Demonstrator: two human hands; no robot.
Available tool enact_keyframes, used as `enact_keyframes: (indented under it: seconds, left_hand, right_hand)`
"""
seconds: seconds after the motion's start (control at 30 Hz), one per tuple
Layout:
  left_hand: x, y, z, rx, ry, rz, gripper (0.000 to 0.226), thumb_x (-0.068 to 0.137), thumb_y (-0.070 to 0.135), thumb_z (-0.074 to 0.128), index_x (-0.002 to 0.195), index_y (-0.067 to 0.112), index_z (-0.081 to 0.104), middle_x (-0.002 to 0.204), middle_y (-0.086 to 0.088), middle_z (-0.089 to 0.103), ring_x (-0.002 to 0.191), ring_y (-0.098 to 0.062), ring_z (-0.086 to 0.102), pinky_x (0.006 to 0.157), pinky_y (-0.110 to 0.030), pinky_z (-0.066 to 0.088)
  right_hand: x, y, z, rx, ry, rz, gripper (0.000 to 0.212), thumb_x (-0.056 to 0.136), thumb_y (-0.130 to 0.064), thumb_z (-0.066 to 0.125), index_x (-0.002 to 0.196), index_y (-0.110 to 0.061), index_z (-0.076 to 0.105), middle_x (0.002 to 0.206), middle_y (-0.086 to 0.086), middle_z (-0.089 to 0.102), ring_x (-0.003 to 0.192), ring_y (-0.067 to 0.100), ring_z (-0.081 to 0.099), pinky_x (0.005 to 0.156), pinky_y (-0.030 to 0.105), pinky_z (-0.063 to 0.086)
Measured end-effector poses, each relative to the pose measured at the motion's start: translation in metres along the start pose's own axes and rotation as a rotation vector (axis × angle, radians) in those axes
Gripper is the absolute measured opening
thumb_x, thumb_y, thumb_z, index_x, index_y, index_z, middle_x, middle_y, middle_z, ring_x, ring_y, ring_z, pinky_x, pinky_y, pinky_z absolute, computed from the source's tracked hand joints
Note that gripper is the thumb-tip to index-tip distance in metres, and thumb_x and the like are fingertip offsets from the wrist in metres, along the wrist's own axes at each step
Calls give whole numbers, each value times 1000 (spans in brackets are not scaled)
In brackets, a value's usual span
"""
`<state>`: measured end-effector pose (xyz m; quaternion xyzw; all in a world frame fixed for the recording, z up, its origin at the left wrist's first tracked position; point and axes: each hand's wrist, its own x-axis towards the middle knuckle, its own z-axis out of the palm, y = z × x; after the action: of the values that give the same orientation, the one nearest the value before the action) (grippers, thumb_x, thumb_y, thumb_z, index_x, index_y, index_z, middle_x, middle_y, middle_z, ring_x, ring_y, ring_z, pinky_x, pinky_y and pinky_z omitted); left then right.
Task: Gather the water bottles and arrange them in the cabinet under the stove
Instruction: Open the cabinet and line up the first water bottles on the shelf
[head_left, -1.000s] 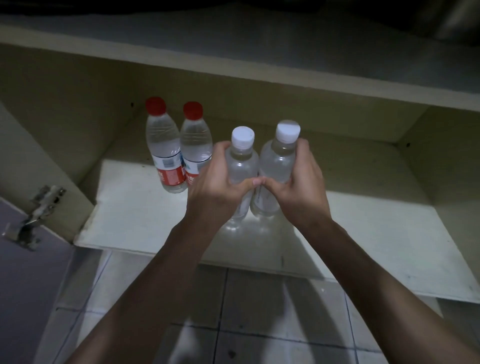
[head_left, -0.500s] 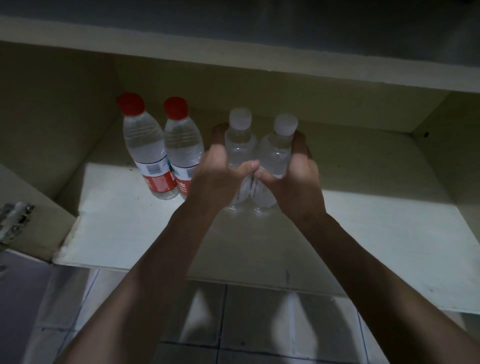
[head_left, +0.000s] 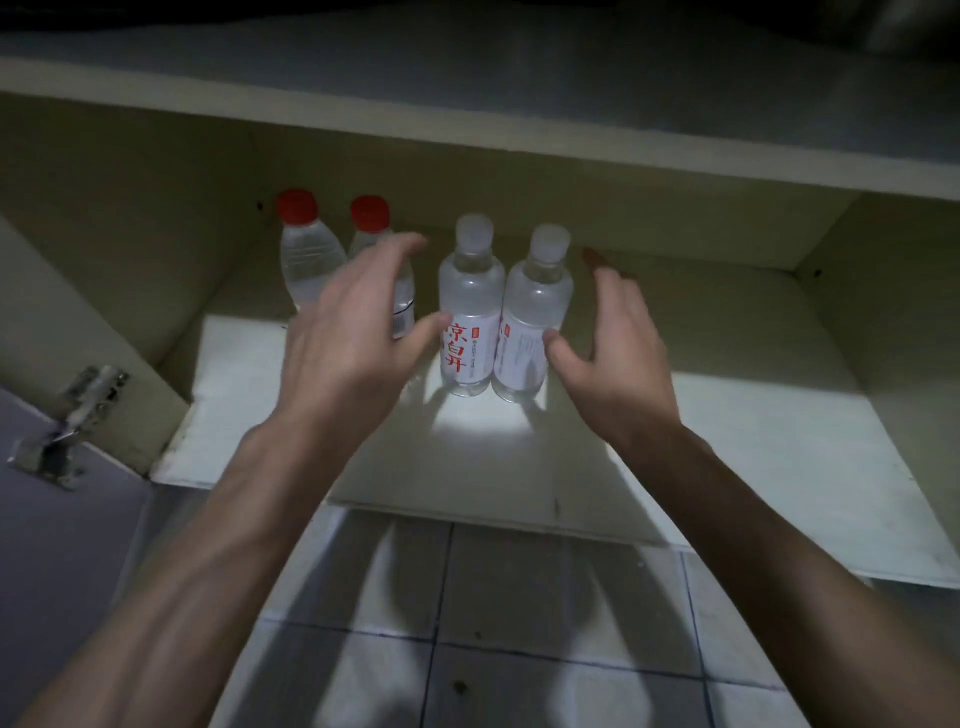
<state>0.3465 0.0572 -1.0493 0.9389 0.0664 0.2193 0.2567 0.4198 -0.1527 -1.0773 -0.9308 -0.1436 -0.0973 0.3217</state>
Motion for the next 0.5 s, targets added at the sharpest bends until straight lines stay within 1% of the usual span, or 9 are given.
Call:
enact_keyframes:
  seconds: [0.03, 0.07, 0.13, 0.17, 0.23, 0.3, 0.4, 0.5]
  left_hand:
    - [-8, 3, -9, 55, 14, 41, 60, 95, 43, 68, 150, 25, 48, 150, 1, 59, 137, -26, 55, 102, -52, 50]
    - [-16, 5, -17, 102, 11, 68, 59, 95, 45, 65, 148, 23, 50, 148, -1, 60, 136, -28, 55, 101, -51, 50]
    - [-29, 7, -31, 168, -10, 90, 59, 94, 43, 65, 146, 19, 52, 146, -6, 59, 134, -32, 53, 100, -51, 48]
    - [-37, 8, -38, 197, -15, 102, 59, 93, 41, 68, 145, 17, 53, 145, -8, 59, 134, -33, 52, 101, -52, 48]
    - [-52, 11, -57, 264, -27, 133, 60, 91, 39, 75, 143, 17, 55, 142, -10, 60, 133, -35, 53, 102, -53, 48]
    - [-66, 17, -78, 333, -54, 156, 59, 90, 44, 75, 139, 18, 56, 135, -10, 64, 128, -37, 56, 100, -54, 48]
    - [-87, 32, -108, 404, -100, 134, 65, 88, 50, 72, 140, 15, 56, 133, -13, 65, 127, -39, 56, 100, -55, 49]
    - [-104, 57, -143, 473, -117, 106, 67, 87, 49, 75, 141, 14, 57, 131, -16, 65, 125, -40, 57, 101, -54, 50]
  right_hand:
    - [-6, -1, -7, -96, 14, -67, 68, 93, -30, 68, 153, -15, 40, 142, 11, 51, 129, 31, 51, 108, 41, 40]
    - [-13, -4, -14, -183, 21, -124, 69, 91, -31, 69, 153, -15, 41, 143, 11, 51, 130, 32, 51, 112, 47, 39]
    - [-27, -10, -28, -315, 6, -188, 75, 89, -37, 68, 156, -19, 41, 153, 12, 48, 144, 30, 43, 123, 59, 28]
    - [-34, -14, -36, -356, -14, -202, 77, 89, -40, 68, 158, -22, 40, 157, 12, 45, 149, 29, 39, 125, 62, 24]
    - [-47, -23, -54, -400, -56, -226, 80, 88, -45, 69, 159, -24, 39, 160, 11, 43, 152, 29, 36, 125, 64, 21]
    - [-59, -34, -76, -440, -99, -242, 83, 87, -49, 71, 159, -24, 38, 161, 10, 43, 152, 30, 37, 125, 64, 23]
    - [-80, -52, -110, -465, -147, -219, 85, 87, -53, 72, 160, -24, 38, 162, 9, 42, 152, 30, 37, 125, 64, 23]
    - [-106, -75, -144, -500, -173, -222, 85, 89, -56, 69, 161, -26, 35, 164, 7, 40, 154, 27, 35, 126, 63, 22]
